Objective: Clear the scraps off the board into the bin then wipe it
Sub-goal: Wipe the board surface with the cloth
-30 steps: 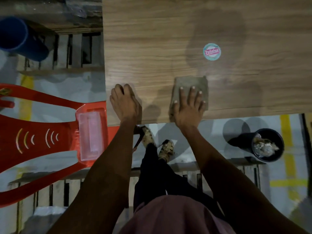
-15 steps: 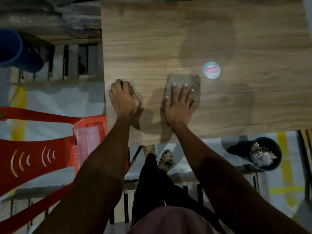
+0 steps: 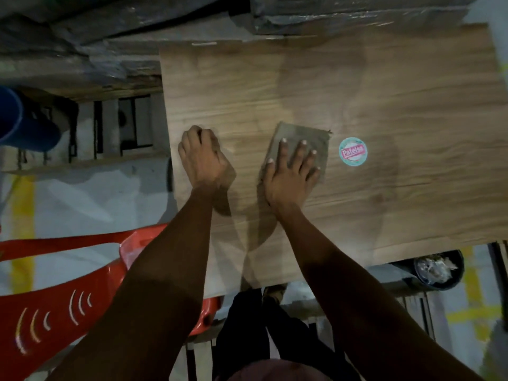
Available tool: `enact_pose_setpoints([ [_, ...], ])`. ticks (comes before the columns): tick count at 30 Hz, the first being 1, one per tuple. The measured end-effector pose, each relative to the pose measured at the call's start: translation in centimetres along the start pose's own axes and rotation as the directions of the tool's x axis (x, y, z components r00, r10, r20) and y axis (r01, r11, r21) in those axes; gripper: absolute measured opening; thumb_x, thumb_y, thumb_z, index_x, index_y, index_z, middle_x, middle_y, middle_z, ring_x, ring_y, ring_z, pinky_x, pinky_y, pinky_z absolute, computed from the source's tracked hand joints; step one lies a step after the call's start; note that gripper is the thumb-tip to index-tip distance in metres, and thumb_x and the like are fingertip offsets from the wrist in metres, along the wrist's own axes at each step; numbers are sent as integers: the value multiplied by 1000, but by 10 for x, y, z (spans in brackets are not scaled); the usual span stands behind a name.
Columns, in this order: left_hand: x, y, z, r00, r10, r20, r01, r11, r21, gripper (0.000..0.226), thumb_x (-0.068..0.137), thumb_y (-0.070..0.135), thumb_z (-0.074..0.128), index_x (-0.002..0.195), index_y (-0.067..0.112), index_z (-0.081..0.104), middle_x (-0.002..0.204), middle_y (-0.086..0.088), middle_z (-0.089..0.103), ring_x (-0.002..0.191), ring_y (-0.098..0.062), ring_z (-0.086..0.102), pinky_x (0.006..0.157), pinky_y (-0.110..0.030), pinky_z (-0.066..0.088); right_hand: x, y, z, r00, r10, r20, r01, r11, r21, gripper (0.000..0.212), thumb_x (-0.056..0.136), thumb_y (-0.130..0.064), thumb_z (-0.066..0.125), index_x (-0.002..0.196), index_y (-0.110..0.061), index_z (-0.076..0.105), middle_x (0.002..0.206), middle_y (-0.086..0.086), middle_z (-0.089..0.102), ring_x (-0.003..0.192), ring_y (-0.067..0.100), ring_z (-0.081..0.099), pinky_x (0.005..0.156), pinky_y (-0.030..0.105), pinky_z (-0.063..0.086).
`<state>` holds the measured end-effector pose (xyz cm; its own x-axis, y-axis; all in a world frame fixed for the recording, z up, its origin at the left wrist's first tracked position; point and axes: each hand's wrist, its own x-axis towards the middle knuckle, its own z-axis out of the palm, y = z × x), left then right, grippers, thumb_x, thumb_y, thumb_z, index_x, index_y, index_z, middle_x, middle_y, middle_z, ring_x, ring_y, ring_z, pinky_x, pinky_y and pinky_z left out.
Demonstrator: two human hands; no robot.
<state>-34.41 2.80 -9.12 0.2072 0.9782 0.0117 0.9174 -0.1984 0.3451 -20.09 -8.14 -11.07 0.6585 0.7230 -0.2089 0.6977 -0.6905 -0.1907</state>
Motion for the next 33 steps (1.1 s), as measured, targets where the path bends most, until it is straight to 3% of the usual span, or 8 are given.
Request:
enact_pose_setpoints([
  [5, -2, 10, -1, 999, -30, -29, 31, 999, 41, 45, 68, 22, 52, 111, 11, 55, 126, -12, 52, 115, -33, 49, 101, -45, 38, -6, -15, 7, 868, -489, 87, 494, 868, -55, 65, 104, -56, 22, 164, -37, 8, 174, 8, 1, 159, 37, 1, 125, 61, 9],
  [7, -1, 11, 1, 1000, -8, -18, 9, 998, 60, 54, 66, 23, 53, 119, 11, 54, 133, -13, 50, 122, -34, 47, 104, -46, 38, 14, -9, 2, 883, -463, 79, 468, 882, -61, 64, 103, -56, 22, 164, -38, 9, 174, 7, 2, 160, 35, 1, 125, 60, 11],
  [12, 4, 8, 4, 997, -21, 70, 18, 999, 43, 78, 71, 25, 44, 148, 15, 39, 164, -16, 28, 155, -35, 20, 126, -51, 18, 49, -40, -4, 998, -65, 17, 65, 998, 5, 64, 104, -55, 20, 164, -38, 5, 174, 9, -2, 159, 39, -3, 124, 63, 7],
  [18, 11, 7, 7, 986, -78, 145, 74, 997, 28, 75, 89, 34, 44, 159, 16, 27, 171, -15, 14, 159, -31, 7, 128, -51, 10, 70, -67, -3, 863, -499, 80, 504, 861, -63, 62, 104, -54, 23, 164, -37, 14, 174, 8, 6, 159, 37, 4, 124, 60, 10],
  [24, 14, 7, 4, 985, -91, 149, 88, 996, 30, 79, 86, 36, 40, 161, 20, 23, 171, -14, 12, 159, -31, 5, 129, -49, 7, 121, -110, -10, 1000, 4, 25, -6, 998, 67, 63, 104, -54, 18, 164, -37, 7, 173, 11, -2, 159, 39, -1, 124, 62, 2],
  [27, 14, 6, 7, 987, -90, 136, 84, 995, 48, 79, 87, 35, 41, 162, 19, 23, 172, -14, 10, 159, -31, 4, 129, -49, 7, 124, -130, -8, 963, -265, 47, 265, 964, -5, 64, 102, -52, 19, 163, -35, 13, 173, 12, 3, 158, 41, 1, 122, 63, 4],
  [30, 15, 8, 10, 984, -106, 144, 97, 993, 71, 81, 87, 33, 47, 162, 19, 19, 172, -13, 6, 160, -30, 0, 129, -49, 5, 139, -124, -10, 810, -577, 105, 585, 808, -68, 62, 101, -52, 23, 162, -37, 21, 173, 7, 11, 159, 37, 6, 122, 60, 11],
  [33, 17, 10, 9, 981, -128, 148, 120, 991, 64, 85, 84, 34, 48, 163, 20, 20, 172, -11, 6, 160, -29, 0, 129, -51, 6, 176, -115, -17, 881, -470, 53, 473, 879, -59, 61, 102, -53, 25, 162, -40, 19, 173, 4, 10, 159, 36, 6, 123, 58, 9],
])
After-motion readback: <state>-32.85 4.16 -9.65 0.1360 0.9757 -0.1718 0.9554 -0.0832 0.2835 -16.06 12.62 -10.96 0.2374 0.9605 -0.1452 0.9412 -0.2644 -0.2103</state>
